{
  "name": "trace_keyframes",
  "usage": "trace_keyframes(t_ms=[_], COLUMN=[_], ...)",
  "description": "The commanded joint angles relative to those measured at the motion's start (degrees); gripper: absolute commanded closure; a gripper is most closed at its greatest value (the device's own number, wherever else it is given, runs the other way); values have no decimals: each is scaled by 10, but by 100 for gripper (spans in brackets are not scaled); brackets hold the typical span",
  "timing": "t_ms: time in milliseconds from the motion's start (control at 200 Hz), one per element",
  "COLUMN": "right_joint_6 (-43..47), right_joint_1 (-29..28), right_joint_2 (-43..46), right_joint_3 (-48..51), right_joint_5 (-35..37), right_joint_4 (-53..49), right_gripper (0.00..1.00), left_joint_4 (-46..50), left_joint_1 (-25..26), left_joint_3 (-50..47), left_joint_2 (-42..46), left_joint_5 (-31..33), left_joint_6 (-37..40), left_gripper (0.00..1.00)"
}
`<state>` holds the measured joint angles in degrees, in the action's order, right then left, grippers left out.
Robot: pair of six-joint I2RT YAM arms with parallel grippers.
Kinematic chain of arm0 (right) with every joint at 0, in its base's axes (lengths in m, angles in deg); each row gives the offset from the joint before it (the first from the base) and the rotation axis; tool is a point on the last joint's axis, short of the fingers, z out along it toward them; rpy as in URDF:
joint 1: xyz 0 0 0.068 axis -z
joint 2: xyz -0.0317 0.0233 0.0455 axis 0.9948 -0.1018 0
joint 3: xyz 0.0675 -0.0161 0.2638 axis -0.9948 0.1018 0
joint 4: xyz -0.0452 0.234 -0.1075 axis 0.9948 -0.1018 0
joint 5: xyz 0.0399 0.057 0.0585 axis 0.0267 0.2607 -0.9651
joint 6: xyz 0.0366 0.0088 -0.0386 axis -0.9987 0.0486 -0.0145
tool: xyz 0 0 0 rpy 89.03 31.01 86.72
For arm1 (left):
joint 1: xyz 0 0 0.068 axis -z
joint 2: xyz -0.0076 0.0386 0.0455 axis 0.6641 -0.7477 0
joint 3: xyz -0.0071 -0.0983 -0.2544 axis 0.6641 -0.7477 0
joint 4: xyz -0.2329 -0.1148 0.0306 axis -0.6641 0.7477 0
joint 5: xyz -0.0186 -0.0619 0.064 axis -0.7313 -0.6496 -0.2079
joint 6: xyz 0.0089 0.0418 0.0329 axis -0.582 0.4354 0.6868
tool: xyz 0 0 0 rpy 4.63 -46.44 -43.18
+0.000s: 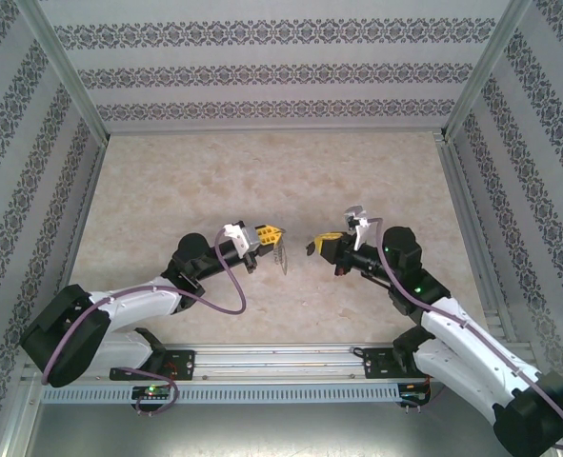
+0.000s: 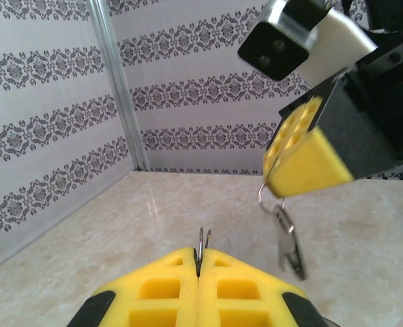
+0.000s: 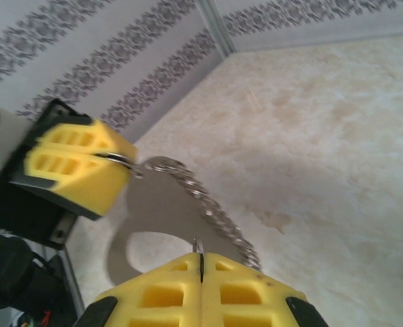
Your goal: Put the keys on the keyring
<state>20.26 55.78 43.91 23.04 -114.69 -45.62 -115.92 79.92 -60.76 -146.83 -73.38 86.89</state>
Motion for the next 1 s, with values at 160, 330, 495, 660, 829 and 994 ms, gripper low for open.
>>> trace_keyframes(t_ms=[160,330,495,660,829,994], right_joint_6=[29,30,45,51,41,36], right_joint_1=[-8,-21,-53,-79,-97,-105], right_joint_2=[-68,-129,-213,-317,-394,-441], right_joint_3=[-28,-56,-98,-133,-159,-178], right_joint_5=[155,216,277,293,285,279], right_joint_4=[-144,-201,-237,-230,-201,-190], right_gripper=[100,100,100,100,100,100], left_joint_4=[-25,-23,-18,-18,-11,-9], left_joint_1=[12,12,13,13,14,13], left_joint_3=[-9,-19,-29,-39,-47,-50], left_joint_2=[15,36,56,72,89,97], left_joint_5=[22,30,35,39,43,43], left_joint_6=[12,12,13,15,17,18], left_gripper=[100,100,100,100,100,100])
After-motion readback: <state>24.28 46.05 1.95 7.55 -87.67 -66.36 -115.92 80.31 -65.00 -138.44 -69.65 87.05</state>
